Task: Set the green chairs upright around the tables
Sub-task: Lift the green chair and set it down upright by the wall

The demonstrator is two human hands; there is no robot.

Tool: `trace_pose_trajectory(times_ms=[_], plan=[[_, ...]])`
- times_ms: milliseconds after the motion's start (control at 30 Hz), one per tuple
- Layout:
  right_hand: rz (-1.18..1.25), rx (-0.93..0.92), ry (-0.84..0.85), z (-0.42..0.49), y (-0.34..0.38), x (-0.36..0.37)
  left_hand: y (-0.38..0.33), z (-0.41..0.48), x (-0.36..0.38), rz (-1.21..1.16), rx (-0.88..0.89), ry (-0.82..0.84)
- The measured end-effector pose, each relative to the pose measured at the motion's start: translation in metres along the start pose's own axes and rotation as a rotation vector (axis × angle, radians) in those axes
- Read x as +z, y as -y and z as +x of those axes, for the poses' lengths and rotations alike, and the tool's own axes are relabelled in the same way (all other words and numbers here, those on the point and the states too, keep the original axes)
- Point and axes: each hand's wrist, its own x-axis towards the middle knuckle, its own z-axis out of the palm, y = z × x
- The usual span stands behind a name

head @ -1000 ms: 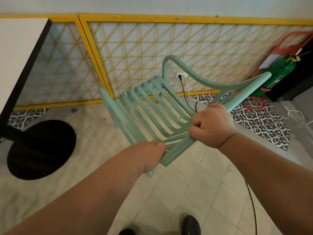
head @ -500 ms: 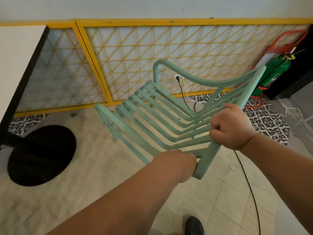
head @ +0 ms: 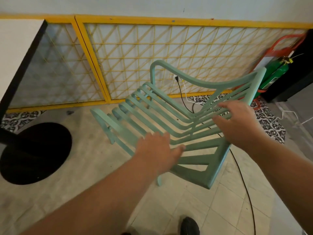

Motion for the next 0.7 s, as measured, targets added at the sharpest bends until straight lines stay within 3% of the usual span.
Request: trace_pose_trajectory(times_ms=[67, 200, 433, 700], plan=[[0.077, 0.155, -0.031, 0.0, 0.004, -0.001, 0.03, 0.019, -0.003, 0.073, 0.029, -0.118], [0.169, 0.367, 0.008, -0.009, 0.008, 0.015, 0.079, 0.049, 0.004, 0.167, 0.057, -0.113], [0.191, 0.396, -0.063, -0.015, 0.012, 0.024, 0.103, 0.072, 0.052, 0.253, 0.007, 0.062], [0.108, 0.388, -0.017, -0.013, 0.016, 0.019, 0.094, 0.077, 0.069, 0.351, -0.026, 0.018]])
